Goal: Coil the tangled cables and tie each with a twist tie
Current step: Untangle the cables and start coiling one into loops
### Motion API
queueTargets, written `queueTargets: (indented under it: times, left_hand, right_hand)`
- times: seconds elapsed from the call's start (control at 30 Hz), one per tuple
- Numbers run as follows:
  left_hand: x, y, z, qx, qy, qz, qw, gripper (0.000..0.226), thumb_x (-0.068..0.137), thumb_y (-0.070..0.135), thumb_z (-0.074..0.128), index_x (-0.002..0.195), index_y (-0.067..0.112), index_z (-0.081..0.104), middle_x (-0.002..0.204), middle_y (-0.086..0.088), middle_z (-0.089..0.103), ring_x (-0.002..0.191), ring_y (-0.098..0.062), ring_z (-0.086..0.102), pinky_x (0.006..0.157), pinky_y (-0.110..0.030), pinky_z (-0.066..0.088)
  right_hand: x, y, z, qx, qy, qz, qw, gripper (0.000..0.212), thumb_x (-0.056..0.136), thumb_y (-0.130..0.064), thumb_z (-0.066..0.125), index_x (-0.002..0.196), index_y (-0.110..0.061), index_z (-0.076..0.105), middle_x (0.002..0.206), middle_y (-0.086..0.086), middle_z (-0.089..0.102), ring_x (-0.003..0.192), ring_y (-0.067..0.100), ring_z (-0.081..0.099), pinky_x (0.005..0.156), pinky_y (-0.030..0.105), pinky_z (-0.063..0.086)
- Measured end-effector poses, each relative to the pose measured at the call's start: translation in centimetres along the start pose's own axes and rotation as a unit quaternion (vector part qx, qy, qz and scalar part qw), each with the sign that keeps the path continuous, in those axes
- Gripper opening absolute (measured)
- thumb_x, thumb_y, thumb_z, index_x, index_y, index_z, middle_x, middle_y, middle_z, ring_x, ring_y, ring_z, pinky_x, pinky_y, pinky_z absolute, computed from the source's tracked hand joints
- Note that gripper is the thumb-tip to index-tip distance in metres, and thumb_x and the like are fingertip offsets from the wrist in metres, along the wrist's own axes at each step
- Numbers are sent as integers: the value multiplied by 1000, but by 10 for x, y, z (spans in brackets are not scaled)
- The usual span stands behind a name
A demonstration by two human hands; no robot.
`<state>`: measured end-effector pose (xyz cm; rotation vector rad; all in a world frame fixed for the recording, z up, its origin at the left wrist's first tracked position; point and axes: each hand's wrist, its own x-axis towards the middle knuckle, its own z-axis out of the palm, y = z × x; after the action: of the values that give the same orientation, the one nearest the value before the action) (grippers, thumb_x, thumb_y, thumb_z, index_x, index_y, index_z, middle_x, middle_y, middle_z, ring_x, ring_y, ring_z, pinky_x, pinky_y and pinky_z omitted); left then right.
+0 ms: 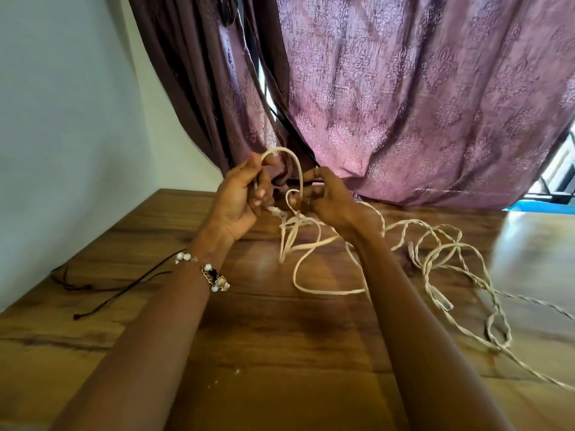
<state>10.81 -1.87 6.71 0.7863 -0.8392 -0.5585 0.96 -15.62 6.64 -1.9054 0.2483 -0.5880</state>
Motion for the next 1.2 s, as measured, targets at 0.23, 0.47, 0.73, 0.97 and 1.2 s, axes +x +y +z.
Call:
queueTargets:
  times: [0.23, 0.47, 0.73, 0.97, 1.2]
  left_hand:
    - [8, -23, -31, -230, 17, 18, 973, 51, 98, 41, 28, 100, 8, 65, 55, 7, 47, 37, -3, 31, 36, -16, 22]
    - [4, -24, -33, -144, 125, 19, 981, 45, 98, 33, 37, 129, 2, 46, 80, 1, 69, 55, -7, 50, 42, -18, 33]
    - [-6, -26, -26, 52, 132, 52, 989, 40, 103, 18, 33, 142, 14, 31, 99, -7, 72, 70, -18, 69, 54, -25, 54]
    - [-15, -39, -23, 458, -26, 21, 888, 57, 102, 24, 37, 151, 25, 8, 102, 5, 62, 71, -1, 65, 67, -25, 55]
    - [-16, -32, -19, 721, -99, 89, 680, 67, 91, 35, 34, 148, 31, 1, 96, -4, 67, 88, -31, 65, 73, -40, 51]
  right_hand:
    - [-1, 31, 10, -480, -112, -71, 867, 59, 82, -9, 65, 134, -6, 37, 102, 18, 56, 92, 34, 60, 84, 43, 51]
    - [-25, 1, 10, -543, -251, -38, 800, 52, 76, -39, 76, 113, -9, 55, 84, -4, 54, 89, 21, 55, 65, 25, 38]
    - [-30, 3, 22, -443, -250, -23, 861, 36, 73, -21, 78, 105, -13, 63, 80, -7, 63, 80, 16, 61, 72, 35, 53]
    - [-36, -7, 12, -217, -229, 11, 949, 34, 78, 11, 66, 111, 8, 61, 93, 20, 71, 71, 12, 70, 60, 24, 52]
    - [-40, -9, 0, 143, -246, 150, 947, 36, 79, 21, 58, 114, 13, 57, 94, 21, 71, 72, 21, 72, 57, 30, 58]
